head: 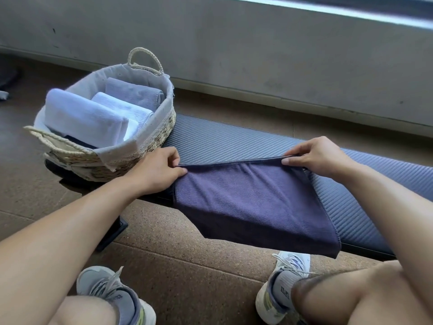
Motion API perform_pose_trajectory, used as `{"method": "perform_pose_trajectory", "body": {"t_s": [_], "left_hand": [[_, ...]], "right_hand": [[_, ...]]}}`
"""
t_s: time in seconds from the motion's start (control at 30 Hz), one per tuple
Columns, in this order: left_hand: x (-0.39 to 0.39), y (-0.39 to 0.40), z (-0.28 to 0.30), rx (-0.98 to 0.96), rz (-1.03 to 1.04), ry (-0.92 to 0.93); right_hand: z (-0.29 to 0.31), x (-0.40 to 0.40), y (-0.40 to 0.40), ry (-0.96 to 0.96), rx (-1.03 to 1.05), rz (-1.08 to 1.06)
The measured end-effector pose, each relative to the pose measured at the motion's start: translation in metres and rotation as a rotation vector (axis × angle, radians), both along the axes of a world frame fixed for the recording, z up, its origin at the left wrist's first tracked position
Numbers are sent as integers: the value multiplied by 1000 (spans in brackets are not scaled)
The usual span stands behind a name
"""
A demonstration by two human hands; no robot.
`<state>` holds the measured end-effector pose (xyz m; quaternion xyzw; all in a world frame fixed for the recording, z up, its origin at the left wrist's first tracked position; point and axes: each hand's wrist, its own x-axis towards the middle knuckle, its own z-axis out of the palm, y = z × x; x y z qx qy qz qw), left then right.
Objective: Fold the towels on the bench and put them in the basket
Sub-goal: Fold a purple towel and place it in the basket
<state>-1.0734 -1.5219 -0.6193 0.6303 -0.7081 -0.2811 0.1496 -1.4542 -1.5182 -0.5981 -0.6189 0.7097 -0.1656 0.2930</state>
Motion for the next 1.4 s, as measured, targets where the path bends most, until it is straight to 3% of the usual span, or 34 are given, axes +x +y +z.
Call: {"method": "perform_pose_trajectory", "body": {"t_s": [0.23, 0.4, 0.63, 0.9, 1.0, 1.2, 1.4], "left_hand": [[2, -2, -5, 9, 73, 120], [7, -6, -9, 225, 179, 466], [-1, -6, -3, 275, 233, 639], [-1, 6, 28, 452, 84, 914], [5, 10, 41, 560, -74, 868], [3, 23, 51, 671, -145, 671], [-4, 29, 47, 484, -34, 668]], "right_hand": [[-1, 1, -1, -115, 17, -92], [-5, 0, -1, -187, 13, -165], [-9, -7, -1, -266, -6, -184], [11, -22, 6, -481, 103, -106], [18, -28, 13, -524, 137, -29], [24, -39, 32, -359, 285, 112], [33, -34, 42, -240, 375, 225]]}}
